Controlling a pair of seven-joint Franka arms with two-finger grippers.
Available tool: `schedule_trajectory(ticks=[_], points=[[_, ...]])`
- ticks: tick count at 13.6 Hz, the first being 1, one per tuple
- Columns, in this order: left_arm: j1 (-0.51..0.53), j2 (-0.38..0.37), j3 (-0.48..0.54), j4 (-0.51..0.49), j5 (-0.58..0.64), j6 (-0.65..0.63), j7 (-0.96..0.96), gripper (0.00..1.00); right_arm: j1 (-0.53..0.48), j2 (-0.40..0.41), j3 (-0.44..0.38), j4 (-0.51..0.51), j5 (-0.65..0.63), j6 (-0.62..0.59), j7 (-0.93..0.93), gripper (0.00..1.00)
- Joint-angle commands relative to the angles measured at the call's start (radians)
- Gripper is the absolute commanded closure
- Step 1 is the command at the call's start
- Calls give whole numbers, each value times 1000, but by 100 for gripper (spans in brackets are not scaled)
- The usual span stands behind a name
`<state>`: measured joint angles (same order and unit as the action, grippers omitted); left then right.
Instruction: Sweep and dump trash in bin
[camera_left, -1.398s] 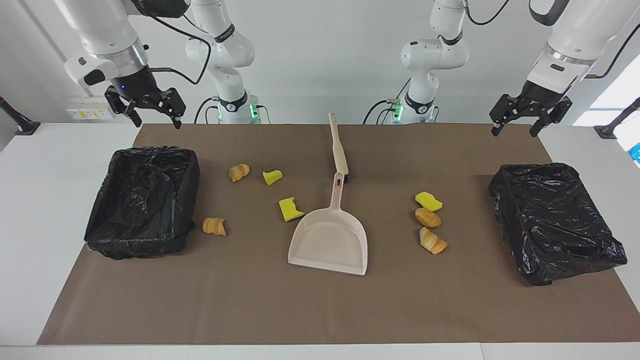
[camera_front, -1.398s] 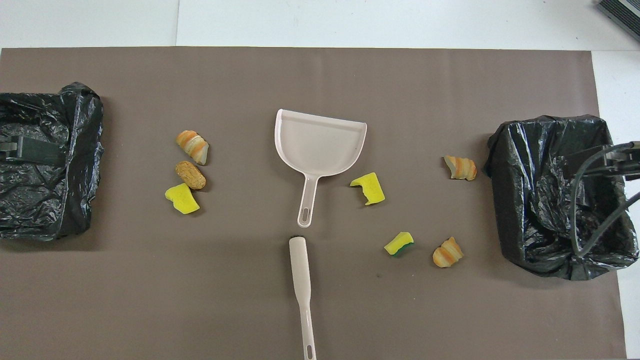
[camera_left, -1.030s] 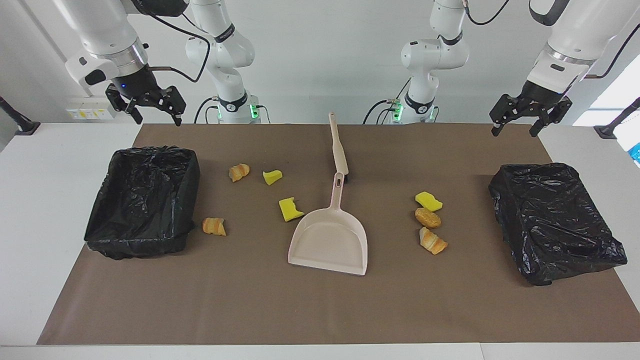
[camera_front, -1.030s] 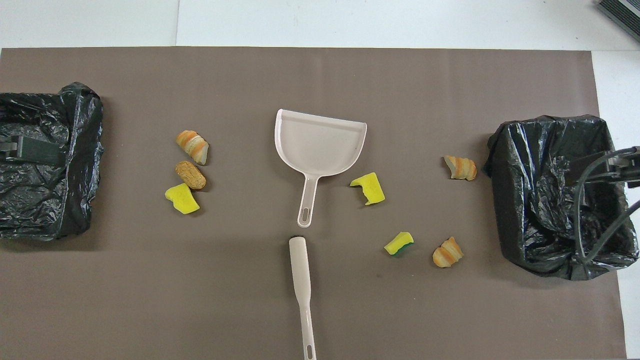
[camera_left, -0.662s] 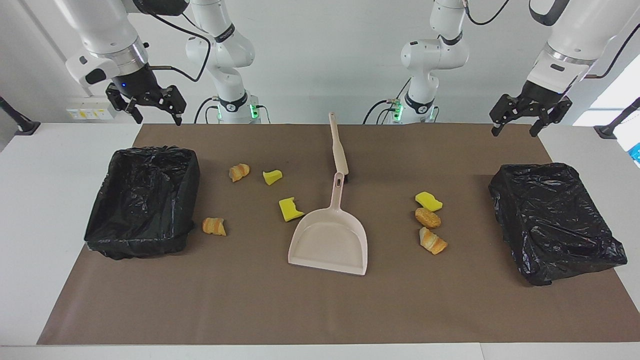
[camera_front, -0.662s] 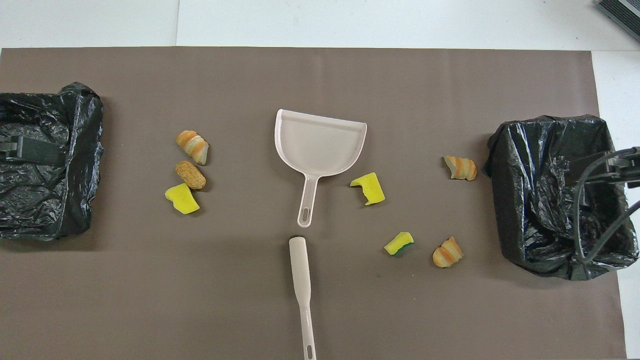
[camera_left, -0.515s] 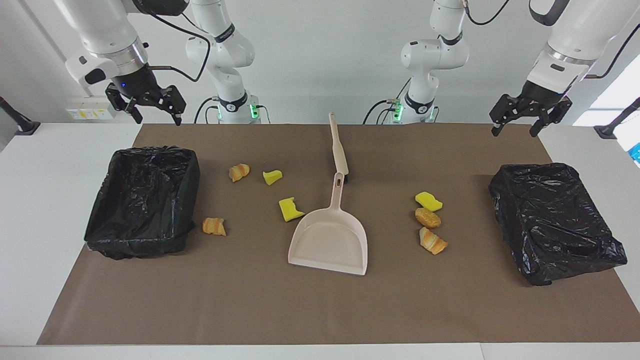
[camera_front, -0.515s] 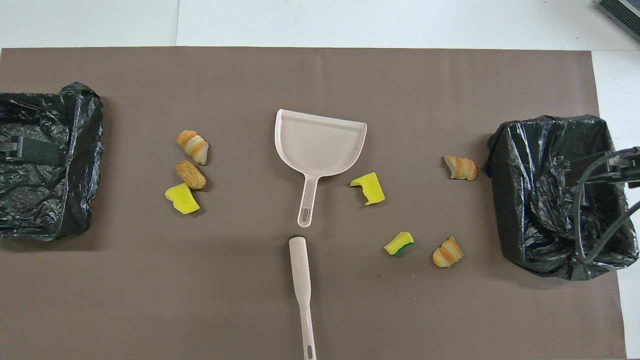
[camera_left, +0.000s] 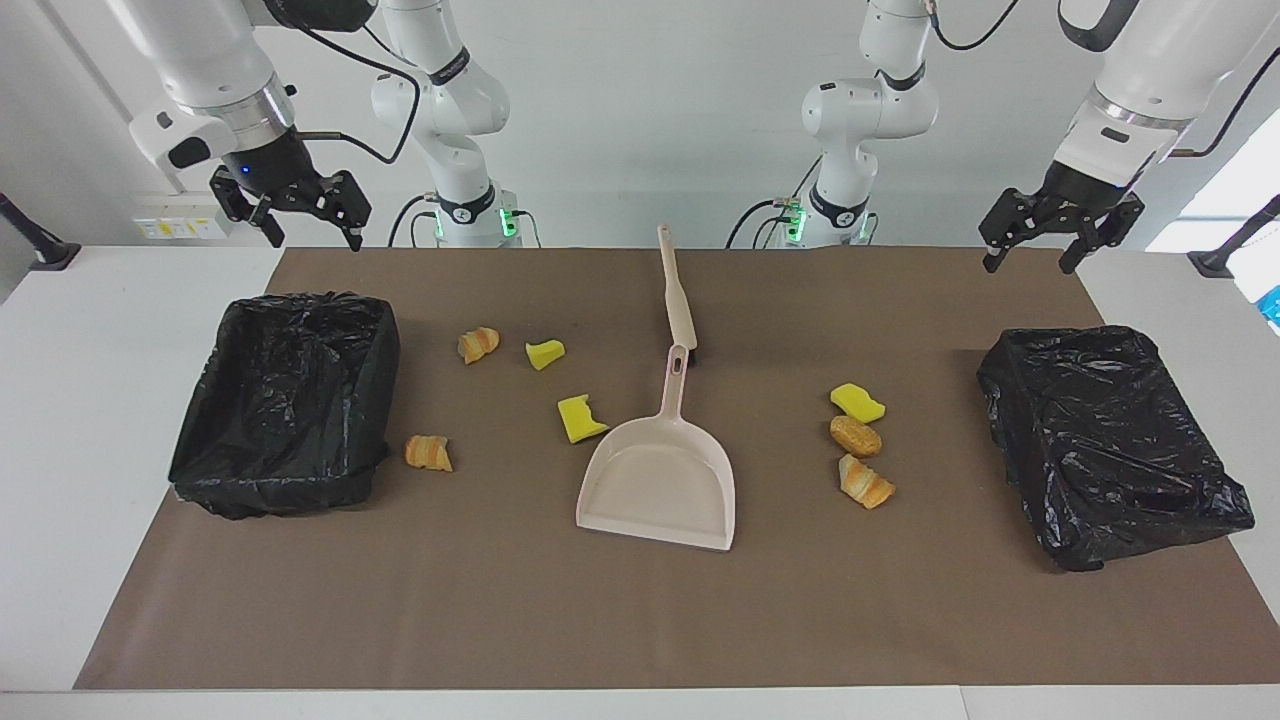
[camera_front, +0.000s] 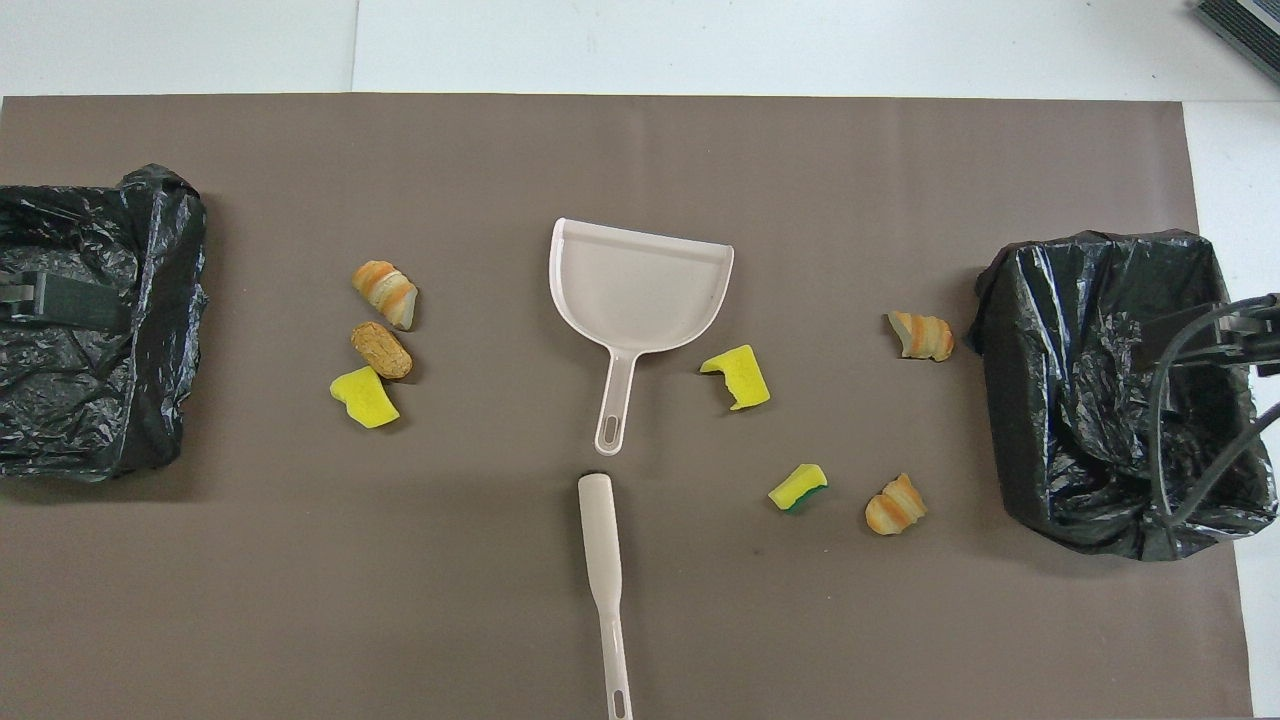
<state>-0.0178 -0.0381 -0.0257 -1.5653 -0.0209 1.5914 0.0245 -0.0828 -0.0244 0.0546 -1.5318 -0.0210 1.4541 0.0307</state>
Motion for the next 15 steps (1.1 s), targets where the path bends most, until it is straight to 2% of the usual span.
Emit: schedule_trajectory(ticks=[1,5,8,13,15], points=[[4,-14,0,-15,-1,13,6,0,-9,-12,2,-5,21,-9,11,0],[-10,-19,-6,-13,-2,-5,-6,0,-9,-12,2,-5,21,-9,11,0],[-59,-61,-19,-82,-10,1,-82,0,-9,-12,2,-5,21,-9,12,0],[-267,-184,-20,-333,-11,25,-122,0,-9,-12,2,-5,21,-9,12,0],[-367,-227,-20,-435,-13,51,-222,0,-9,-12,2,-5,21,-9,12,0]])
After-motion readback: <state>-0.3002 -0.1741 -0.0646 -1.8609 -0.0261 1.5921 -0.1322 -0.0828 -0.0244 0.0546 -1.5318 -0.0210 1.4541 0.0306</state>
